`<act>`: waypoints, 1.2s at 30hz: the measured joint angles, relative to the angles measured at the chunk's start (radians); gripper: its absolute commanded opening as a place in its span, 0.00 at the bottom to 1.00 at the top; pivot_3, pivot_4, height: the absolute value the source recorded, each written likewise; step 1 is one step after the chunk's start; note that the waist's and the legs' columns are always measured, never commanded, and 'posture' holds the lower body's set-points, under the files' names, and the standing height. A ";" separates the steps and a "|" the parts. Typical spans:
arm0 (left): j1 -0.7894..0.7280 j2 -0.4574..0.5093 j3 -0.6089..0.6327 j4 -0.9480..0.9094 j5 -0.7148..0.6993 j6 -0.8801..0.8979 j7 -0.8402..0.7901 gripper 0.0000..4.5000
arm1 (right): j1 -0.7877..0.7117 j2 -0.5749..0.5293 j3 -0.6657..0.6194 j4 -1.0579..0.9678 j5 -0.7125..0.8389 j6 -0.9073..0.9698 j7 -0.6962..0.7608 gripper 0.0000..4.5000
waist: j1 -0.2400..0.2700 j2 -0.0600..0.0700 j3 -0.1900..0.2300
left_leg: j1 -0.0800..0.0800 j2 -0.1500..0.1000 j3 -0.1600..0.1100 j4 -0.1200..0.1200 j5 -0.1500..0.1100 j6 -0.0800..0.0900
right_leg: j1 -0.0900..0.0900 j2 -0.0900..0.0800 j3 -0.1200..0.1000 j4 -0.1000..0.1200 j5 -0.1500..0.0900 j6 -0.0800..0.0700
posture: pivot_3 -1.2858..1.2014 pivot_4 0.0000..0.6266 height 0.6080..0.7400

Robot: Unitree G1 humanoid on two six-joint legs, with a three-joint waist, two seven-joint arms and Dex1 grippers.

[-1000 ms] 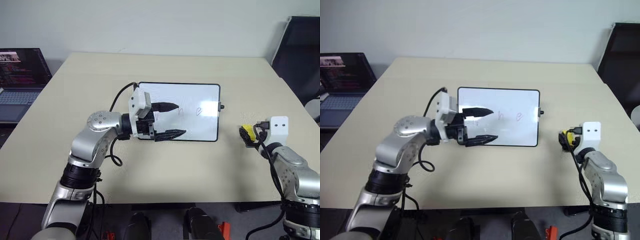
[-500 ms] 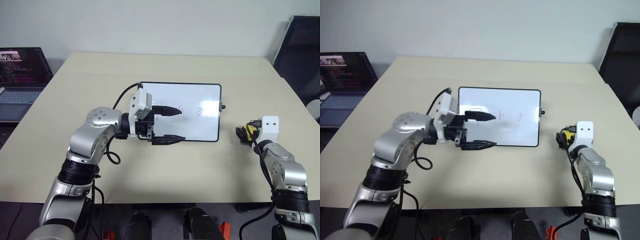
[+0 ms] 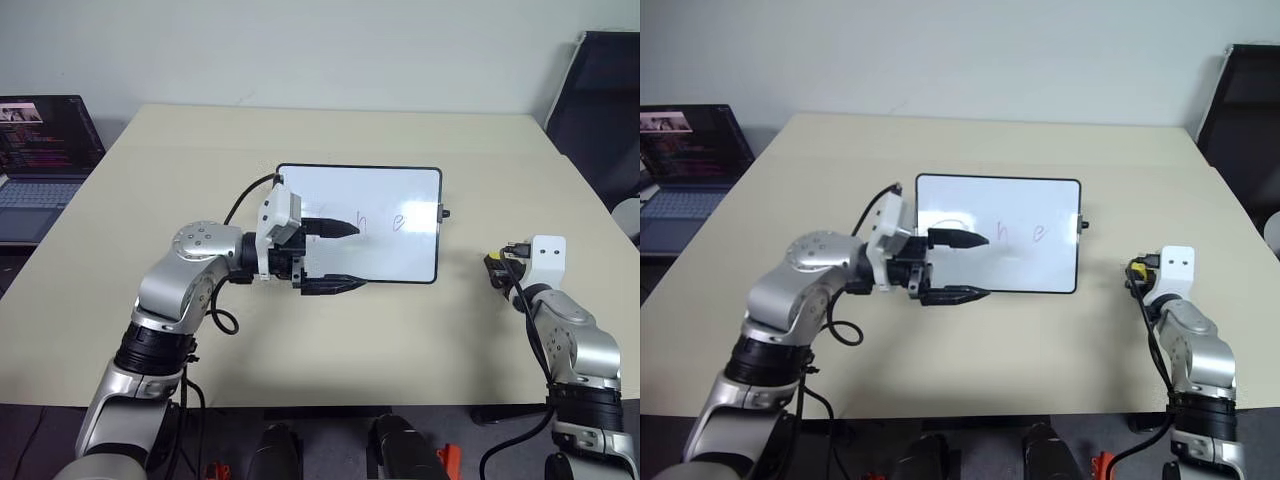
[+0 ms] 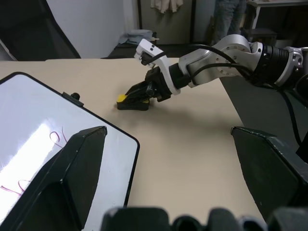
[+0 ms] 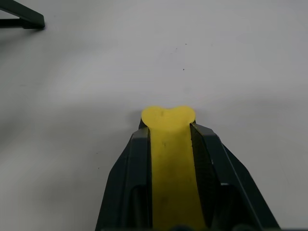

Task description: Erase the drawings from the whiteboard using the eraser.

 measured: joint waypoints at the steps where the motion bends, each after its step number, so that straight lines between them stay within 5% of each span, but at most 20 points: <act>1: 0.007 0.002 0.001 -0.001 0.000 0.001 0.007 1.00 | 0.004 0.001 0.000 -0.006 0.004 0.003 0.000 0.18 | 0.000 0.000 0.000 | 0.000 0.000 0.000 0.000 0.000 0.000 | 0.000 0.000 0.000 0.000 0.000 0.000 | 0.52 0.24 1.00; 5: 0.065 0.023 0.009 -0.026 0.016 0.019 0.069 1.00 | 0.030 0.006 0.001 -0.052 0.011 0.019 -0.003 0.18 | -0.001 0.000 0.000 | 0.000 0.000 0.000 0.000 0.000 0.000 | 0.000 0.000 0.000 0.000 0.000 0.000 | 0.52 0.24 1.00; 10: 0.233 0.064 0.047 -0.073 0.080 0.059 0.220 1.00 | 0.147 -0.004 0.045 -0.346 0.022 0.073 0.017 0.18 | 0.000 0.002 0.001 | 0.000 0.000 0.000 -0.006 0.000 0.000 | -0.003 0.000 0.000 0.000 -0.002 0.000 | 0.52 0.24 1.00; 16: 0.247 0.024 0.071 -0.125 0.088 0.081 0.349 1.00 | 0.132 0.030 0.174 -0.601 0.036 0.151 -0.002 0.18 | 0.004 0.001 0.001 | 0.000 0.000 0.000 -0.003 0.000 0.000 | -0.002 0.000 0.000 0.000 -0.001 0.000 | 0.52 0.24 1.00; 26: 0.171 -0.008 0.061 -0.045 0.092 0.019 0.308 1.00 | -0.123 0.035 0.385 -0.451 -0.079 0.108 -0.011 0.18 | 0.002 0.001 0.001 | 0.000 0.000 0.000 -0.003 0.000 0.000 | -0.002 -0.001 -0.001 -0.001 -0.001 0.000 | 0.52 0.24 1.00; 36: 0.159 -0.014 0.031 -0.020 0.099 -0.003 0.258 1.00 | -0.199 0.028 0.423 -0.216 -0.211 -0.027 -0.003 0.18 | 0.003 0.001 0.001 | 0.000 0.000 -0.001 -0.008 0.000 0.000 | -0.003 0.000 -0.002 -0.001 0.000 0.003 | 0.52 0.24 1.00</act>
